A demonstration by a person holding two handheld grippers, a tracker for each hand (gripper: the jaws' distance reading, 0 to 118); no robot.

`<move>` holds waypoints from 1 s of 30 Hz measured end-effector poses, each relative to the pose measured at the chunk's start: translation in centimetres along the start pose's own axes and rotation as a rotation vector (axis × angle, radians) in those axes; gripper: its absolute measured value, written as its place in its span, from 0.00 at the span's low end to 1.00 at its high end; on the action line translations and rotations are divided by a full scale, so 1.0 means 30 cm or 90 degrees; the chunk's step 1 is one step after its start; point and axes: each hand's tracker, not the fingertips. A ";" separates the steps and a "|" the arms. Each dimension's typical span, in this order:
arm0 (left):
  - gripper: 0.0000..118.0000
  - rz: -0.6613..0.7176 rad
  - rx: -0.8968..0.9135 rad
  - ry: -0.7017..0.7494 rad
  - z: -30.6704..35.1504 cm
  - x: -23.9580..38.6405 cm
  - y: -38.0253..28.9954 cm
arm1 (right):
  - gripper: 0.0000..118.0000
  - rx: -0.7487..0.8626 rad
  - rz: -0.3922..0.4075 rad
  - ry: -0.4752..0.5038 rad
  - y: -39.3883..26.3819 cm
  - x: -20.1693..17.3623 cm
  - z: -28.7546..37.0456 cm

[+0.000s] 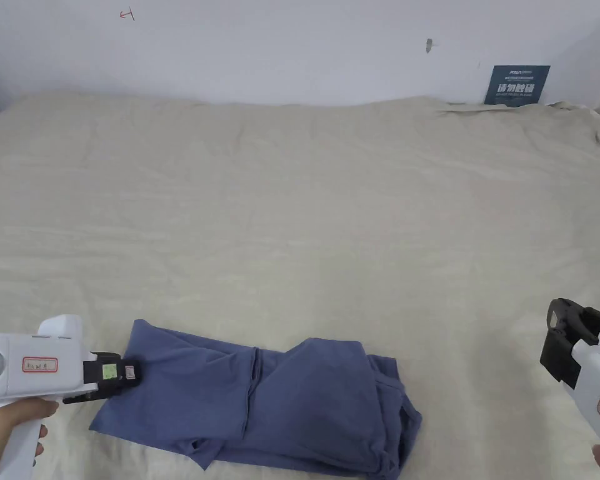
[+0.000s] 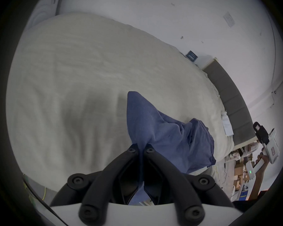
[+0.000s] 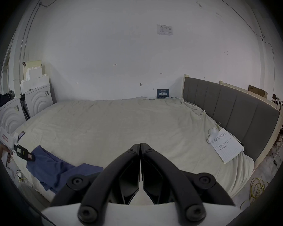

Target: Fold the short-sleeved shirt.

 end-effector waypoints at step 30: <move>0.01 -0.278 -0.199 -0.117 -0.531 0.926 -0.162 | 0.00 0.005 -0.015 -0.025 -0.029 0.083 0.044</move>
